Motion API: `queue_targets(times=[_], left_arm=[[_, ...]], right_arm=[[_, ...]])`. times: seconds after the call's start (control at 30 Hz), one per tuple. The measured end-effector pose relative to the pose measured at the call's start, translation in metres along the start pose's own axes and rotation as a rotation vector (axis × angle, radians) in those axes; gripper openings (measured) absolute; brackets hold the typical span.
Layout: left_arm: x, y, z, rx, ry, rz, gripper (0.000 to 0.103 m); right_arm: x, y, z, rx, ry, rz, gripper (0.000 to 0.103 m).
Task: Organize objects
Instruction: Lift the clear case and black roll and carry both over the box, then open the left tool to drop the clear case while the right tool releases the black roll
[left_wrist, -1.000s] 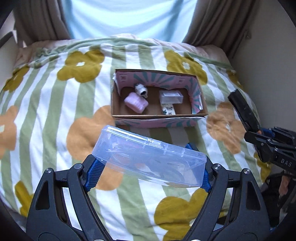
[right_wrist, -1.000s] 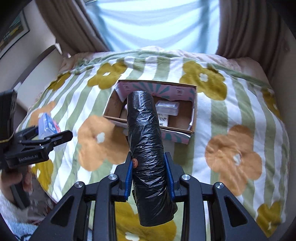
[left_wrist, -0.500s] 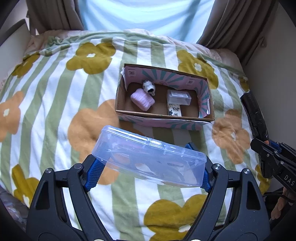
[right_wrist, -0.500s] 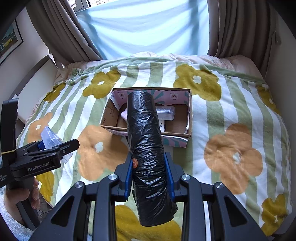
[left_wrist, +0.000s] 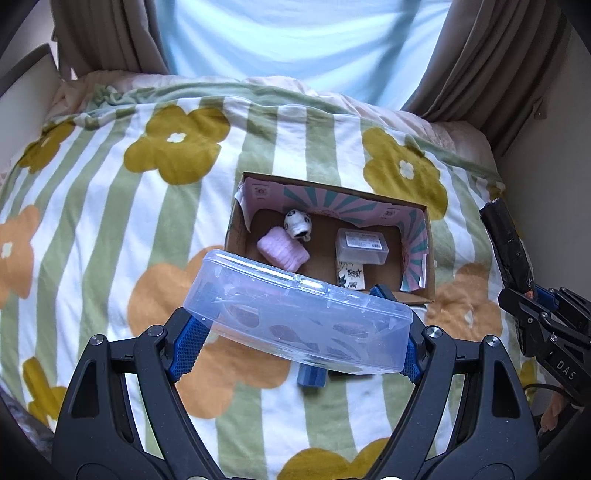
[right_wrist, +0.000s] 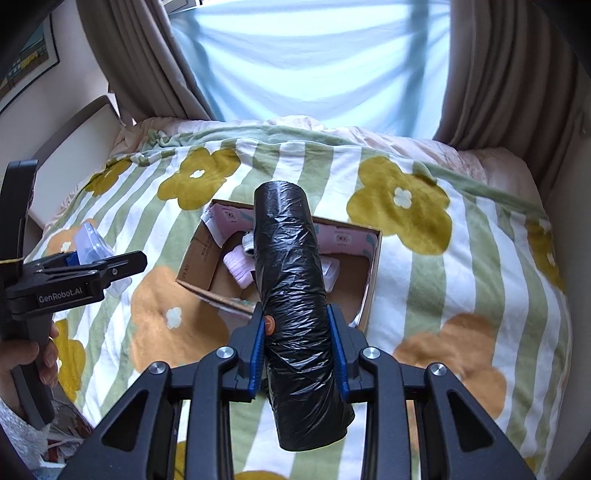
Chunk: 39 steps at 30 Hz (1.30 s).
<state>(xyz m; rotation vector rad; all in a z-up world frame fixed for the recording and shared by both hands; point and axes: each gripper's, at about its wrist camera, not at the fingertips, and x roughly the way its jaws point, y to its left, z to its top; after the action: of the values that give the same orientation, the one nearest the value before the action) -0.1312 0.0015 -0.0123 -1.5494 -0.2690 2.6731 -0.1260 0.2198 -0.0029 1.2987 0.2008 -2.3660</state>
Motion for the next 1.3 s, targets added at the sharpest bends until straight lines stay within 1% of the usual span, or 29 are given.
queue_targets(times=[0.17, 0.33, 0.47, 0.67, 0.8, 0.9, 1.03, 1.2, 1.3], left_arm=[[0.041, 0.003, 0.021, -0.017, 0.038, 0.016, 0.081], [0.09, 0.009, 0.039, -0.036, 0.083, 0.037, 0.081], [0.128, 0.013, 0.051, -0.057, 0.109, 0.048, 0.081], [0.182, 0.011, 0.072, -0.035, 0.143, 0.072, 0.081], [0.214, 0.01, 0.081, -0.026, 0.174, 0.086, 0.081], [0.232, 0.01, 0.082, -0.032, 0.188, 0.088, 0.081], [0.246, 0.01, 0.079, -0.032, 0.205, 0.095, 0.081], [0.252, 0.015, 0.081, -0.056, 0.211, 0.094, 0.081], [0.253, 0.014, 0.083, -0.06, 0.214, 0.088, 0.081]], right_arm=[[0.04, -0.007, 0.023, -0.1, 0.033, -0.003, 0.028], [0.086, -0.007, 0.032, -0.208, 0.093, 0.019, 0.028], [0.123, -0.007, 0.033, -0.274, 0.145, 0.061, 0.028], [0.166, 0.002, 0.025, -0.413, 0.218, 0.115, 0.028], [0.187, 0.006, 0.017, -0.491, 0.243, 0.157, 0.028], [0.203, 0.007, 0.013, -0.522, 0.257, 0.177, 0.028], [0.217, 0.008, 0.011, -0.542, 0.266, 0.2, 0.028], [0.224, 0.007, 0.012, -0.548, 0.269, 0.222, 0.028], [0.223, 0.007, 0.011, -0.564, 0.269, 0.255, 0.029]])
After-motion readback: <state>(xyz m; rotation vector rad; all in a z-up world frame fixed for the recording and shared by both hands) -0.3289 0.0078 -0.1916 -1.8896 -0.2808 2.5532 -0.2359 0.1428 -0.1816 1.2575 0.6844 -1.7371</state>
